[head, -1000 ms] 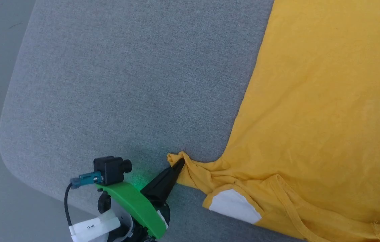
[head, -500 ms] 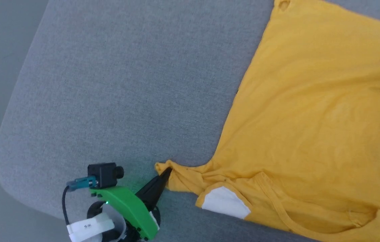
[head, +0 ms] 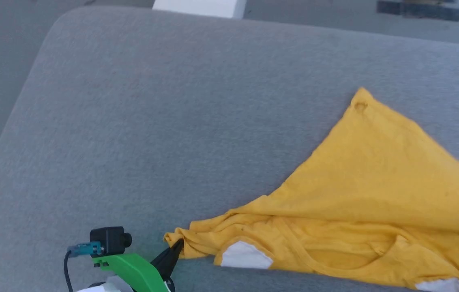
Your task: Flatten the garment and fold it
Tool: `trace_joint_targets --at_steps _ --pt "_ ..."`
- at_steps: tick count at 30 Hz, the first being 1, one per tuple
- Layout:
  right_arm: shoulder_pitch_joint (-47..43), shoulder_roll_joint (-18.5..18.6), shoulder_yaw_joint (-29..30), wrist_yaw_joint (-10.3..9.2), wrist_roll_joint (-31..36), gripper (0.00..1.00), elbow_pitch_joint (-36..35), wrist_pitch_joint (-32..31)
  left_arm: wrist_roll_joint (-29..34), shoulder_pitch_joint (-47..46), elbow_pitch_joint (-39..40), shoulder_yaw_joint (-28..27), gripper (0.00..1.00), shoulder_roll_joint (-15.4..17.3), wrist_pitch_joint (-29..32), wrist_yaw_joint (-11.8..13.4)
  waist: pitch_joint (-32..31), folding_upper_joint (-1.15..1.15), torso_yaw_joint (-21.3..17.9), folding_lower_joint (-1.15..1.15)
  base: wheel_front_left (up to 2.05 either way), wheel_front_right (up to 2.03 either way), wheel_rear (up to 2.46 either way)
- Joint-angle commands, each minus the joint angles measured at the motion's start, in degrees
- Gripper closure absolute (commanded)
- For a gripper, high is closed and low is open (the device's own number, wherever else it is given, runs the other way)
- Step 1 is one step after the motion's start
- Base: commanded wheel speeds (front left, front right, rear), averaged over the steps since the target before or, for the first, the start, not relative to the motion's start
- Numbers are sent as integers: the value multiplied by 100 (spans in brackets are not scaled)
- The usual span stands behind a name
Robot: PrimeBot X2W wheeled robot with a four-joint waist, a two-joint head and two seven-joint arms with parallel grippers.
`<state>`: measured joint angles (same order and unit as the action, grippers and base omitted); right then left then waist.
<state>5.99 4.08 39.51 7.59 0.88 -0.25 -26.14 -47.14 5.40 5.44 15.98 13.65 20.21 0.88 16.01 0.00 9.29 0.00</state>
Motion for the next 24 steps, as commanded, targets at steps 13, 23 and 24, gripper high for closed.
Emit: trace_joint_targets --at_steps 13,23,24 --pt "-755 -119 96 -10 -704 100 778 -1774 -21 210 252 12 100 122 146 201 -625 0 -594 0 0 0 0" --pt "-176 -118 -510 -10 -836 0 319 148 -55 190 283 21 100 136 143 184 -571 0 -526 0 0 0 0" --pt "-90 -84 -671 -10 -861 0 275 375 -60 177 270 20 100 134 133 171 -556 0 -518 0 0 0 0"
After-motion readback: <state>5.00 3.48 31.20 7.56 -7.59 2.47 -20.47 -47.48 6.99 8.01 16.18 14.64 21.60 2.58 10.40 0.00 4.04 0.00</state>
